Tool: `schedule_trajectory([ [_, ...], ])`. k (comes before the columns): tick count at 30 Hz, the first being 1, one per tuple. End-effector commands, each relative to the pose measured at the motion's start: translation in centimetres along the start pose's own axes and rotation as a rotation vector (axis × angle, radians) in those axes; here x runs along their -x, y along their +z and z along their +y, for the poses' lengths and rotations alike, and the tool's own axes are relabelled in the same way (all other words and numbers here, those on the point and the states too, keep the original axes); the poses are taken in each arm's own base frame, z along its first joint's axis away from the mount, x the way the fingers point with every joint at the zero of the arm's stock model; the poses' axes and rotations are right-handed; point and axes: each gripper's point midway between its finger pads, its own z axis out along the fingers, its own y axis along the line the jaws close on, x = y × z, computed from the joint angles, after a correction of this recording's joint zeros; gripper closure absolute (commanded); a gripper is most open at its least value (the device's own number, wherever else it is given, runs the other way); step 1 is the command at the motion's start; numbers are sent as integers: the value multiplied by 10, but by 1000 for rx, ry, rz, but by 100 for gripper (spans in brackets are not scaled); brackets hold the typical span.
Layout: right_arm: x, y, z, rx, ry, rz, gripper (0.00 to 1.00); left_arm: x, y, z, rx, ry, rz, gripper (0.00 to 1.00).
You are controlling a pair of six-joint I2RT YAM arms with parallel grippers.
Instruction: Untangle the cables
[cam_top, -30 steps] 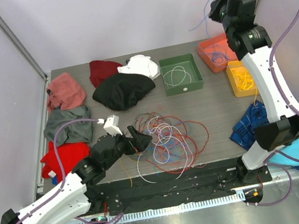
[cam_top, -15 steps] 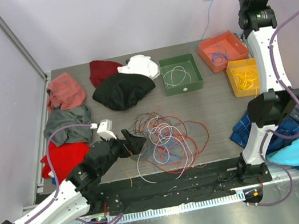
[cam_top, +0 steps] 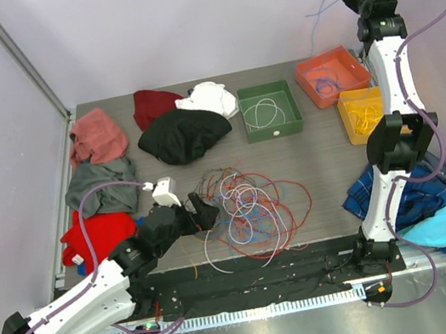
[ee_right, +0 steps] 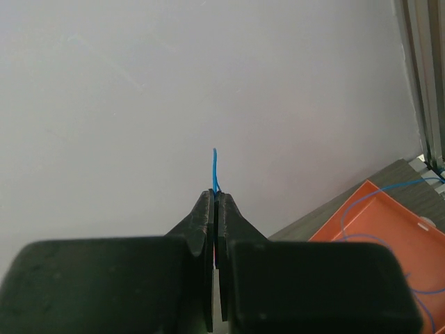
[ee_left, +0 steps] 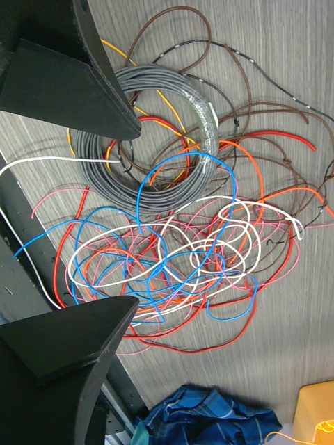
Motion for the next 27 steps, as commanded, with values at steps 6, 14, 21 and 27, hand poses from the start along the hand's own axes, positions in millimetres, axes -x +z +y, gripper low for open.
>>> schedule_trajectory([
  [6, 83, -10, 12, 100, 85, -176, 99, 21, 0, -12, -21, 0, -65, 0],
  [14, 120, -30, 33, 191, 123, -228, 99, 19, 1, -14, -26, 2, -54, 0],
  [21, 117, -26, 13, 157, 132, -214, 99, 19, 1, -14, -30, 2, -53, 0],
  [27, 80, -7, -19, 89, 118, -137, 99, 18, 3, -15, -27, -3, -48, 0],
])
